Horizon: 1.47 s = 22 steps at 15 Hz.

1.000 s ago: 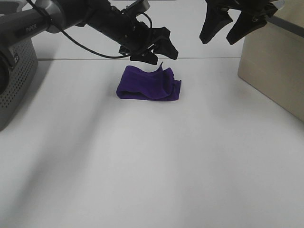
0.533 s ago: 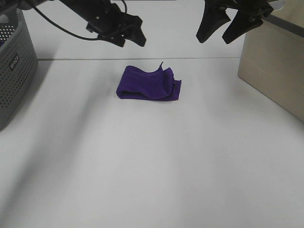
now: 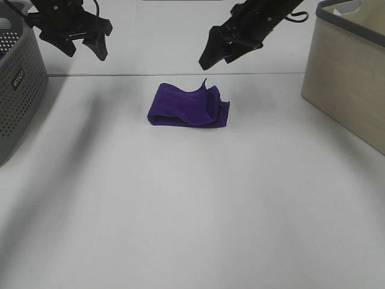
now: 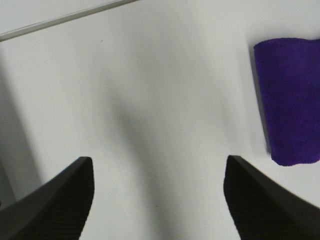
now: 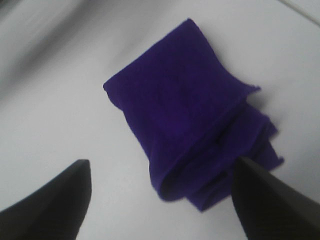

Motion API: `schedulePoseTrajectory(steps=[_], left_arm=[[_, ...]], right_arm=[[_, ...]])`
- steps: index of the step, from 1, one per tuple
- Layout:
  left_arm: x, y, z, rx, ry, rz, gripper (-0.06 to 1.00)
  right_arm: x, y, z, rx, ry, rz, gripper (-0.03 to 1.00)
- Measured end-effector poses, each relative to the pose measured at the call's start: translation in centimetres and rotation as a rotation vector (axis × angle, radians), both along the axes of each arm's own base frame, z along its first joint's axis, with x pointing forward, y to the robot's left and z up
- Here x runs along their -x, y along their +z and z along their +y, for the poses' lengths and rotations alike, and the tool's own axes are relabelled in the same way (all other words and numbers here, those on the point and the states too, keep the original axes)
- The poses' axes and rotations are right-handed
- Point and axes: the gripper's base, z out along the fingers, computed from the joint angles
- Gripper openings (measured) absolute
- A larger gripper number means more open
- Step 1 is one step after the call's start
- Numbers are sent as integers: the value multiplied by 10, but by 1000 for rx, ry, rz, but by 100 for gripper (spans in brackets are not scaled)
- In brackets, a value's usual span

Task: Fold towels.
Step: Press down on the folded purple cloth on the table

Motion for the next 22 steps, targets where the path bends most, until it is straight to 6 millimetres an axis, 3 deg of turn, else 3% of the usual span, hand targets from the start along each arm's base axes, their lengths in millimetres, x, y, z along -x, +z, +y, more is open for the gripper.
schedulePoseTrajectory(steps=[4,7,13,17,22], left_arm=[[1,0,0,-1,-1,6,67],[1,0,0,-2,-2,6,67],[1,0,0,-3,-3,6,67],[1,0,0,-4,-4,7,67],[1,0,0,-4,-5,8,67]], right_arm=[[-22,-36,35,14,137,-109,76],[-25,-59,40,16,218,-129,76],[-29,-104,40,64,260,-106,76],[-31,-106,34,94,258,-113,76],[-41,-119,8,102,208,-89,76]])
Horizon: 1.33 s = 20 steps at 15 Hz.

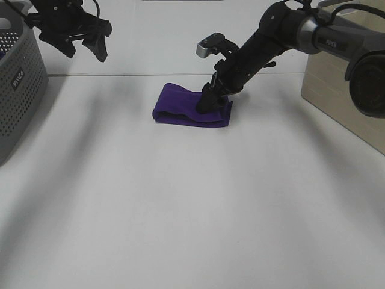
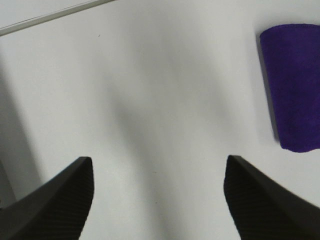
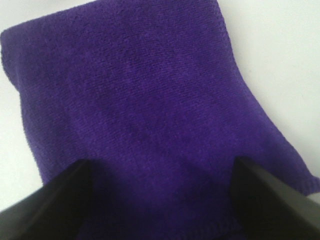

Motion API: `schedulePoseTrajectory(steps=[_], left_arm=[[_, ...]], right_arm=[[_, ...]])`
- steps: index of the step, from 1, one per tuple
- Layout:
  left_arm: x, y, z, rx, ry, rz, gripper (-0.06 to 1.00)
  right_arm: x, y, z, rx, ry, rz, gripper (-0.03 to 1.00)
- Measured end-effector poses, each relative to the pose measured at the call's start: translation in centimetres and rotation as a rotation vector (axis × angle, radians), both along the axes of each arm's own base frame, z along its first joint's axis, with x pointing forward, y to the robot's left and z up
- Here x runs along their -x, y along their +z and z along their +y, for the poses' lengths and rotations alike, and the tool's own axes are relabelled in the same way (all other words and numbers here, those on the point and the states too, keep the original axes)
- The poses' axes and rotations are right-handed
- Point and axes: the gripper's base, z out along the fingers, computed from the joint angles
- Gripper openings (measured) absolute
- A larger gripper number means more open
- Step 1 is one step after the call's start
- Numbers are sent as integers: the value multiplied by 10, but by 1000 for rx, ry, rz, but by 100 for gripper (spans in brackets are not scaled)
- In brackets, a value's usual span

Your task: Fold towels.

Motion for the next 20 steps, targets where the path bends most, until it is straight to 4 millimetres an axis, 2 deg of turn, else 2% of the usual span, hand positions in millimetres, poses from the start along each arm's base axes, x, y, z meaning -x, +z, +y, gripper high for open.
schedulePoseTrajectory(steps=[2,4,7,10,12,13,15,16,18,20], left_arm=[[0,0,0,0,0,-1,67],[0,0,0,0,0,-1,67],[0,0,0,0,0,-1,67],[1,4,0,-8,-21,-12,67],[5,23,2,-19,-34,-50,68],[10,41,6,-54,-25,-90,73],[17,67,12,-93,2,-146,80],[23,81,16,-96,14,-169,81],[41,108,25,-93,29,-198,81],[69,135,39,-100,43,-209,81]], right_arm=[[-1,-10,-4,1,-9,17,76],[-1,-6,-4,1,-4,18,76],[2,28,-3,-4,32,-9,76],[10,117,-3,-86,-5,-77,76],[20,163,-14,-59,-196,-42,81],[29,194,-32,44,-389,-42,86],[39,232,-58,133,-567,-136,89],[44,253,-75,114,-634,-166,89],[52,280,-118,37,-753,-167,89],[66,288,-180,35,-886,-124,89]])
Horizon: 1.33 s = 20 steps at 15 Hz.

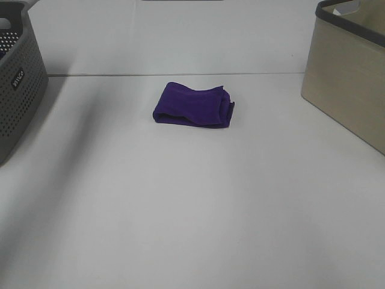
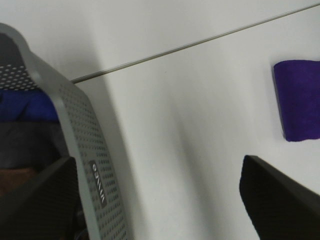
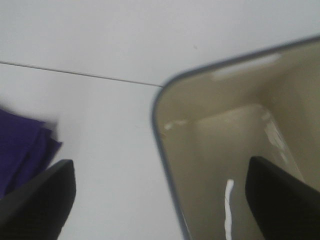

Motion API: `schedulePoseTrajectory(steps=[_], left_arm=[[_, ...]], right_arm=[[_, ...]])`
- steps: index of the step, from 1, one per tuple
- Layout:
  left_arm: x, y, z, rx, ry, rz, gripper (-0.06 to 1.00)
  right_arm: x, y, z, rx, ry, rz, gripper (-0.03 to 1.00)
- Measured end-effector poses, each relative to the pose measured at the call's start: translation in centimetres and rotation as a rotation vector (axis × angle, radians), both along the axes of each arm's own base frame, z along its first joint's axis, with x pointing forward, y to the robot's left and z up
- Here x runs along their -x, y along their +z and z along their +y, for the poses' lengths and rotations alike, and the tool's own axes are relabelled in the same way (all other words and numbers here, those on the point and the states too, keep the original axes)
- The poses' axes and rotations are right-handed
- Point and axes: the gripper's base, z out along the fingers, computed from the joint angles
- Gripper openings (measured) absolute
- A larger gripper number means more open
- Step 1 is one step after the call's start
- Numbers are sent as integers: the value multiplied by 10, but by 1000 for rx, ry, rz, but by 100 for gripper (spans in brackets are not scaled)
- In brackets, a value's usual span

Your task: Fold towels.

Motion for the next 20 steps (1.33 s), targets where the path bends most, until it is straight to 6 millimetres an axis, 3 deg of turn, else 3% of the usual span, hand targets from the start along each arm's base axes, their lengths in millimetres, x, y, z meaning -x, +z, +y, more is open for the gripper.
schedulePoseTrajectory(steps=[1,3,4,5,8,10,12,16,18,19,20], left_arm=[[7,4,3,0,5,2,81],[46,20,13,-19,16,20,81],[73,34,15,-14,19,9,81],[130,51,21,7,39,-12,81],[216,48,29,28,47,-77,81],[262,27,33,49,57,-111,81],[294,12,37,44,59,-175,81],[366,-38,47,22,65,-255,81],[388,-57,49,30,65,-293,81],[412,-75,52,27,66,-375,81],[423,-75,54,35,67,-451,81]], right_arm=[[6,-3,-16,-2,-38,28,89],[62,1,-49,-28,-140,113,89],[106,10,-51,-31,-161,125,89],[204,28,-38,-24,-163,74,89],[321,9,-22,3,-138,-26,89],[378,-9,-14,45,-116,-200,89],[407,-32,-10,47,-115,-271,89],[462,-70,2,25,-90,-382,88],[469,-78,3,26,-86,-411,88],[470,-88,4,-3,-33,-402,88],[468,-92,3,-6,5,-389,87]])
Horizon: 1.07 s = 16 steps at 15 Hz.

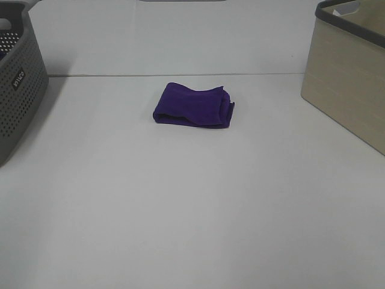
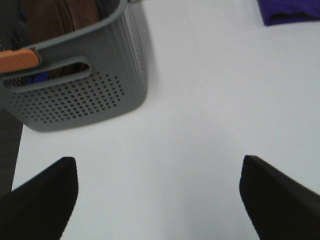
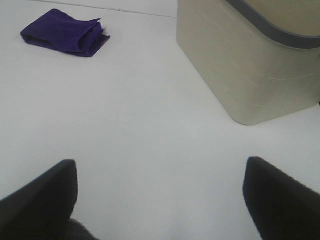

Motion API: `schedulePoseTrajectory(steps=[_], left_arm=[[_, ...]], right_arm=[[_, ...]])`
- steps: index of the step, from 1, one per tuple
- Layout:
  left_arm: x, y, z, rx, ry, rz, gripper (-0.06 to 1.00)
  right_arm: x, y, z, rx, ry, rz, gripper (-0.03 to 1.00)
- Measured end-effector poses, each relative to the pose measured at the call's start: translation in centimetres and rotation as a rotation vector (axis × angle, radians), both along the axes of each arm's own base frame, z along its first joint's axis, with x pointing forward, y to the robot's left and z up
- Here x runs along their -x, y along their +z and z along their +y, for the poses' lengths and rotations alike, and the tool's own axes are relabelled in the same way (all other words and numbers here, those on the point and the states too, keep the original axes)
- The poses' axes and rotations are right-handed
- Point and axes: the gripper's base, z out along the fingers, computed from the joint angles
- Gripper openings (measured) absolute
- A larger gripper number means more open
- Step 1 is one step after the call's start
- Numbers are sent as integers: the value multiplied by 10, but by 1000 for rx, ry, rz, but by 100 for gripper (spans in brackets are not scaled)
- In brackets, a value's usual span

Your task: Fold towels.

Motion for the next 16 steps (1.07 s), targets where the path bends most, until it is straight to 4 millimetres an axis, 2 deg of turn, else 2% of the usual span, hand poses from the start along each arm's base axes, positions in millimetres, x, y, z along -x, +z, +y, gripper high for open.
schedulePoseTrajectory(steps=[2,4,5,7,9,14,16], left_arm=[[19,3,1,51,4,-120,81],[30,1,0,90,-5,-157,81],[33,-3,-1,105,-12,-118,81],[33,-12,-5,103,-55,-57,80],[33,-13,-7,104,-73,-49,77],[33,-13,-8,111,-76,-49,76],[32,-13,-9,114,19,-54,76]], right_arm=[[-2,-6,-2,21,48,20,87],[-4,-10,-3,27,53,36,87],[-6,-14,-3,27,53,48,87],[-6,-21,-3,26,52,42,87],[-10,-23,-4,23,44,-4,87],[-11,-24,-6,29,19,-3,87],[-11,-24,-6,28,19,-3,87]])
